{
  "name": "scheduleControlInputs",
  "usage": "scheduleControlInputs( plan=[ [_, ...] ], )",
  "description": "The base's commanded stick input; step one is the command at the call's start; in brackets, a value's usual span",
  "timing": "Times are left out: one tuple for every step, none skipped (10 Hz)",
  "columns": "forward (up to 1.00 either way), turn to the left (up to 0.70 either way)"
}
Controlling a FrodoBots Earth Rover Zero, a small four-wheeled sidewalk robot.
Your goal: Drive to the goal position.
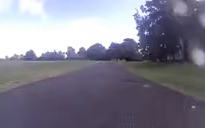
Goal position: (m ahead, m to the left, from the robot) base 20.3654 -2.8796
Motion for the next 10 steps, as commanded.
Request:
scheduleControlInputs(
  plan=[
    [1.0,0.0],
    [1.0,0.0],
    [1.0,-0.23],
    [1.0,-0.4],
    [1.0,-0.4],
    [1.0,-0.4],
    [1.0,-0.4],
    [1.0,-0.4],
    [1.0,-0.4],
    [1.0,-0.18]
  ],
)
